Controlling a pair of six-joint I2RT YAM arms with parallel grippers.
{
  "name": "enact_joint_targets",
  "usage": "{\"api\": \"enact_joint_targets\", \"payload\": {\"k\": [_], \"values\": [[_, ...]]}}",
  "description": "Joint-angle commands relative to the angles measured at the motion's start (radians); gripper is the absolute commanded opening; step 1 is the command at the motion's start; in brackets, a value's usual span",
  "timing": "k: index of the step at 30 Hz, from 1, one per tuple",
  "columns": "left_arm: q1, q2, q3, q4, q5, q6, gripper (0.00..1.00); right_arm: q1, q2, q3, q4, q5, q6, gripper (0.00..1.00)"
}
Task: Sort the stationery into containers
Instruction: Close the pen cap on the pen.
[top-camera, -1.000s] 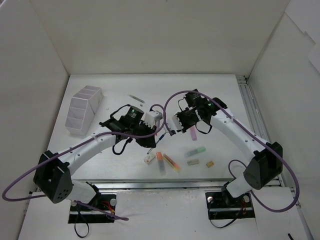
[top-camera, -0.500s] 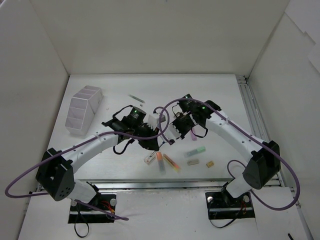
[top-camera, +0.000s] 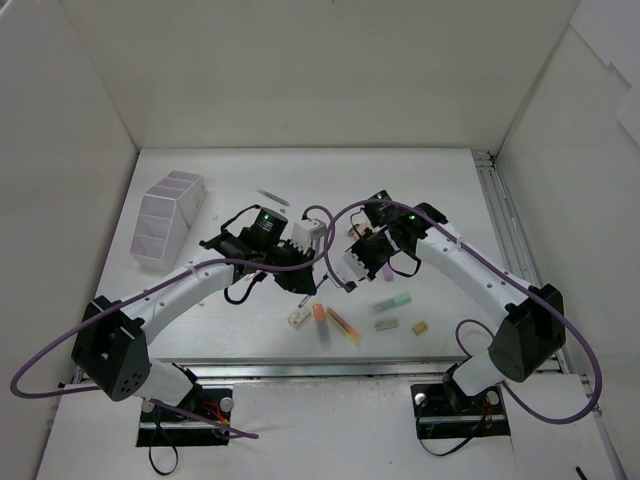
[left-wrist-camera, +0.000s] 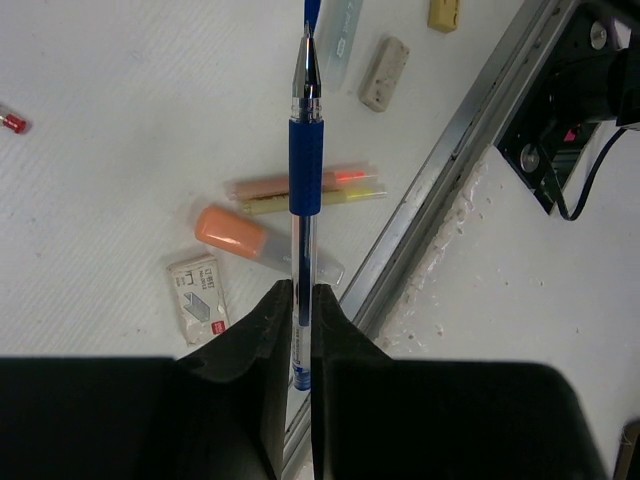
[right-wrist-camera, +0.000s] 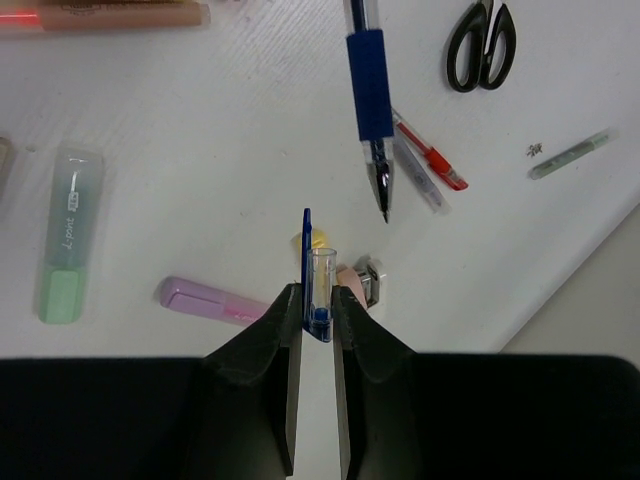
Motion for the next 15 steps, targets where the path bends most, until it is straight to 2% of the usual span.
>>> {"api": "enact_joint_targets", "payload": {"k": [1, 8, 15], "values": [[0.008, -0.005, 0.082, 0.036, 0.043, 0.026, 0.0, -0.004, -0.058, -0.01, -0.017, -0.079, -0.066, 0.0], [0.008, 0.006, 0.092, 0.024, 0.055, 0.02, 0.0, -0.004, -0.049, 0.014, -0.011, -0.131, -0.094, 0.0], [0.008, 0.008, 0.082, 0.016, 0.038, 0.014, 0.0, -0.003, -0.04, 0.025, 0.02, -0.097, -0.067, 0.0]]}}
